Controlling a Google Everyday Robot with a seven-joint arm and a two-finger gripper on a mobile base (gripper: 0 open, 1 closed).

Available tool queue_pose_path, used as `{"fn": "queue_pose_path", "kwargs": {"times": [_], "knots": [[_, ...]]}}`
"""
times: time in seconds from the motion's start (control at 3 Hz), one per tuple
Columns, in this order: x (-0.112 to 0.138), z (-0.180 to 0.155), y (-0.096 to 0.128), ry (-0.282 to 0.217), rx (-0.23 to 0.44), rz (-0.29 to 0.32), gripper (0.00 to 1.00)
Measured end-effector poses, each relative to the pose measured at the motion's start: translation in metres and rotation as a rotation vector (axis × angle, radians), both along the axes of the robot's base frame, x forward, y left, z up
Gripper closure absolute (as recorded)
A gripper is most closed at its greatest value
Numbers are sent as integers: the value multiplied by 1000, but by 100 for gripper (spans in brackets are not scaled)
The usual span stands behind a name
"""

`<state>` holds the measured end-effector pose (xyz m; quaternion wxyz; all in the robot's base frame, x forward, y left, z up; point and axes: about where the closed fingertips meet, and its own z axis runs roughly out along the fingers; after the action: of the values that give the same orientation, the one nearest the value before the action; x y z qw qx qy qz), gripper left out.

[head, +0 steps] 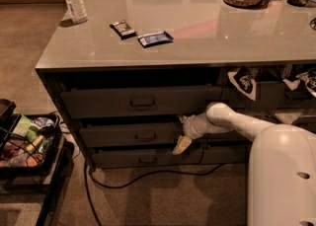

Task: Open middle drawer

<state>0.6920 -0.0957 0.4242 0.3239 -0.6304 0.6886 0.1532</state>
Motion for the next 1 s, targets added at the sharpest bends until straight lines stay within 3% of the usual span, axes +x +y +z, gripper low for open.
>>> {"fn": "queue_pose_path", "kwargs": {"times": [0.67, 1.0], "knots": [[2, -10, 0, 2, 3, -12, 0], [2, -10, 0, 2, 3, -12, 19]]}}
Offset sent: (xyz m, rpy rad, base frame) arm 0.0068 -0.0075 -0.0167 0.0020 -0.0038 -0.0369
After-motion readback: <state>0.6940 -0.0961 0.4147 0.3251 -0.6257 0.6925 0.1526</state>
